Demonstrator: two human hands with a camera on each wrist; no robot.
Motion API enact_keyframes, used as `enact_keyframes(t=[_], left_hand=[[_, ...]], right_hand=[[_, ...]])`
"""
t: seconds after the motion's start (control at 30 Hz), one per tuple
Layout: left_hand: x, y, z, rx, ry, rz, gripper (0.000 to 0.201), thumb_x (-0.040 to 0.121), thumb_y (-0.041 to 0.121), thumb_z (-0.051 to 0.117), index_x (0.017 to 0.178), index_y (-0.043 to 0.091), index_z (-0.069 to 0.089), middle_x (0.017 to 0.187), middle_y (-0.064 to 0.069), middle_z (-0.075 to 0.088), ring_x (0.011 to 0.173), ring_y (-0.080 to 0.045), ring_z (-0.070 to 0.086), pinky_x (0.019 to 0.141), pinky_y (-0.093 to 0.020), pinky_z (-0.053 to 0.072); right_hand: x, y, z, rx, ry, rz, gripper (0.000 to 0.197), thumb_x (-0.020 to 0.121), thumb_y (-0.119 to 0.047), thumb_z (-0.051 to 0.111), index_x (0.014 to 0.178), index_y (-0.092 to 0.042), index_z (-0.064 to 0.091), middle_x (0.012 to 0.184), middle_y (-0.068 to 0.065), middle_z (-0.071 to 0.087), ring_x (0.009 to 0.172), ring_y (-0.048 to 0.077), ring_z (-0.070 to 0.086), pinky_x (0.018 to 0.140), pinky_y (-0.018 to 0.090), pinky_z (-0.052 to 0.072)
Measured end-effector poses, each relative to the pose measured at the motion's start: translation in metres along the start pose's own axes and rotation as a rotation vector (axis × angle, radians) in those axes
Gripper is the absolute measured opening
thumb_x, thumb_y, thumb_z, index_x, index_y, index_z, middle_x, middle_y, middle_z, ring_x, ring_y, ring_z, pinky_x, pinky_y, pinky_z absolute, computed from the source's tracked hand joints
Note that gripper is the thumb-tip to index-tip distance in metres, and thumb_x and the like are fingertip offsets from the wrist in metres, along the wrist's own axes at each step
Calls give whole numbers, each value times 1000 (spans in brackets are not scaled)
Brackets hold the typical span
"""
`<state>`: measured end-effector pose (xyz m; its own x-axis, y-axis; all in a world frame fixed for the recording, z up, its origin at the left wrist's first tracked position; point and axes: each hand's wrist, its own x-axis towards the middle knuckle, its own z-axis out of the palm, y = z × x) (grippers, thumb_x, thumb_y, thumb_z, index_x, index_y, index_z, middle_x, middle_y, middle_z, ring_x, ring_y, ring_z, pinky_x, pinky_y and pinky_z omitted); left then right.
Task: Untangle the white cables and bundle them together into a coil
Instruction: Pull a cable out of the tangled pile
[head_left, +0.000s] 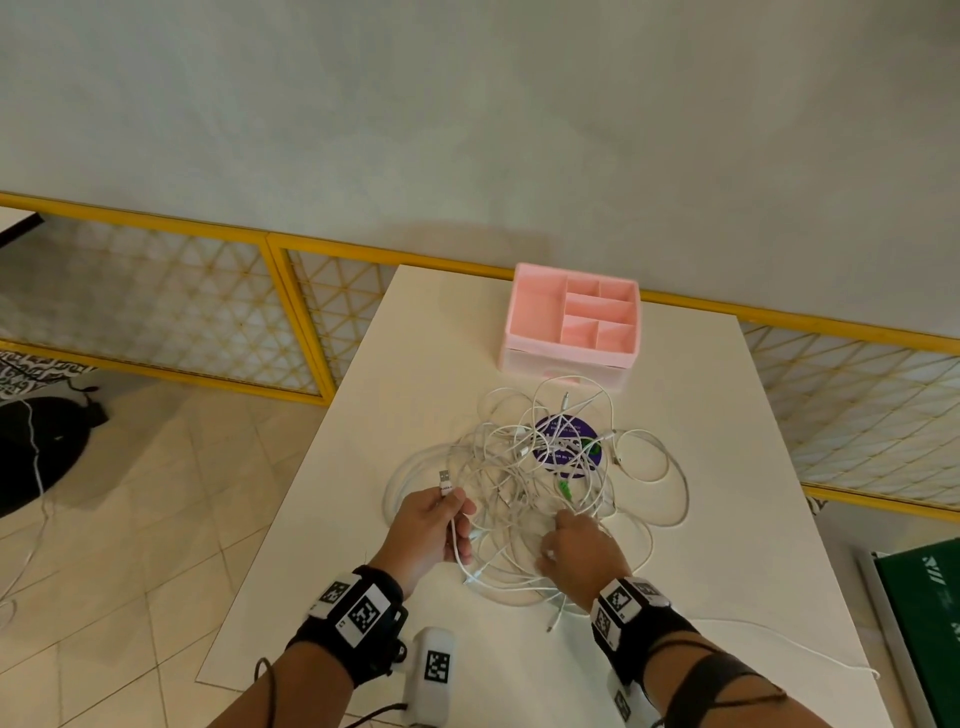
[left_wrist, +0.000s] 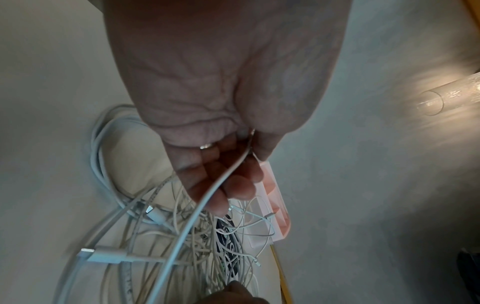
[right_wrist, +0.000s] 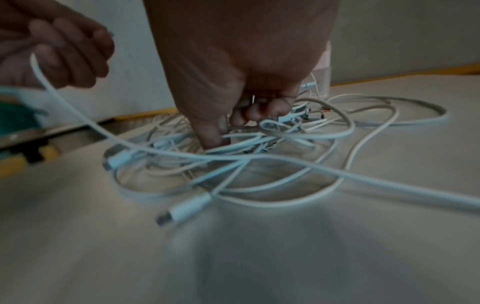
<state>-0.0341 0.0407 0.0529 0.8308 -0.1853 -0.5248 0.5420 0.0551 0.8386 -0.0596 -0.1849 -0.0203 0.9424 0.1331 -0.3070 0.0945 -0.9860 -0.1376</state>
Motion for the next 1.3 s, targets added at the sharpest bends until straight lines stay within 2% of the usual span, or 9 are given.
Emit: enact_keyframes(t=[0.23, 0.4, 0.63, 0.77, 0.83, 0.93, 1.03, 1.13, 1.3], left_hand=[[2, 9, 13, 2, -34, 3, 32, 103, 18, 52, 86, -6, 65, 65, -17, 62, 52, -28, 59, 64, -45, 56], [3, 29, 39, -100, -98, 22, 40, 102, 24, 54, 95, -13, 66, 82, -28, 70, 59, -32, 65, 62, -41, 60], [-2, 56, 65, -247, -239, 68, 41, 107, 27, 43, 114, -7, 65, 110, -26, 72, 92, -37, 73, 79, -43, 58], [1, 56, 70, -316, -247, 66, 36, 106, 23, 44, 111, -6, 65, 107, -26, 71, 87, -30, 72, 75, -40, 60], [3, 53, 70, -314, -224, 91, 32, 106, 21, 42, 103, -1, 65, 107, -27, 71, 88, -32, 71, 73, -40, 59], [3, 49, 72, -386, -232, 130, 31, 107, 20, 39, 94, 4, 61, 89, -21, 71, 86, -36, 71, 75, -42, 57], [7, 54, 65, -541, -198, 149, 33, 108, 21, 34, 88, 8, 57, 64, -5, 52, 55, -21, 54, 62, -35, 50], [16, 64, 46, -560, -118, 168, 32, 108, 22, 33, 86, 12, 54, 58, 3, 40, 42, -10, 32, 43, -23, 34], [22, 71, 17, -515, -60, 186, 33, 108, 24, 34, 84, 14, 54, 54, 6, 38, 38, -5, 27, 34, -19, 21]], right_hand=[[-1, -11, -83, 855, 171, 48, 27, 94, -19, 57, 66, -19, 57, 61, -5, 58, 58, 8, 54, 63, 33, 49], [-3, -11, -151, 1219, 379, -21, 26, 100, -15, 54, 74, -13, 60, 49, -10, 41, 45, 9, 35, 46, 22, 30], [-17, -11, -146, 1077, 434, -94, 17, 97, -15, 59, 83, -12, 66, 68, -5, 61, 65, 6, 55, 66, 22, 45], [-26, -12, -115, 1025, 294, -181, 13, 95, -17, 63, 82, -16, 66, 79, -4, 69, 76, 15, 64, 76, 28, 52], [-31, -13, -104, 971, 252, -180, 18, 94, -20, 64, 78, -28, 65, 72, -8, 63, 67, 11, 58, 69, 24, 47], [-34, -10, -92, 872, 223, -118, 30, 95, -29, 64, 67, -39, 58, 61, -10, 49, 58, 4, 44, 60, 20, 38], [-41, 9, -81, 781, 166, -70, 30, 97, -33, 60, 68, -29, 54, 61, -10, 48, 57, 4, 42, 58, 23, 36], [-47, 41, -68, 663, 176, 73, 25, 98, -28, 57, 73, -25, 57, 70, -7, 56, 64, 8, 50, 63, 29, 41], [-51, 110, -57, 614, 315, 582, 20, 96, -19, 57, 87, -7, 69, 95, 15, 66, 91, 34, 62, 74, 32, 43]])
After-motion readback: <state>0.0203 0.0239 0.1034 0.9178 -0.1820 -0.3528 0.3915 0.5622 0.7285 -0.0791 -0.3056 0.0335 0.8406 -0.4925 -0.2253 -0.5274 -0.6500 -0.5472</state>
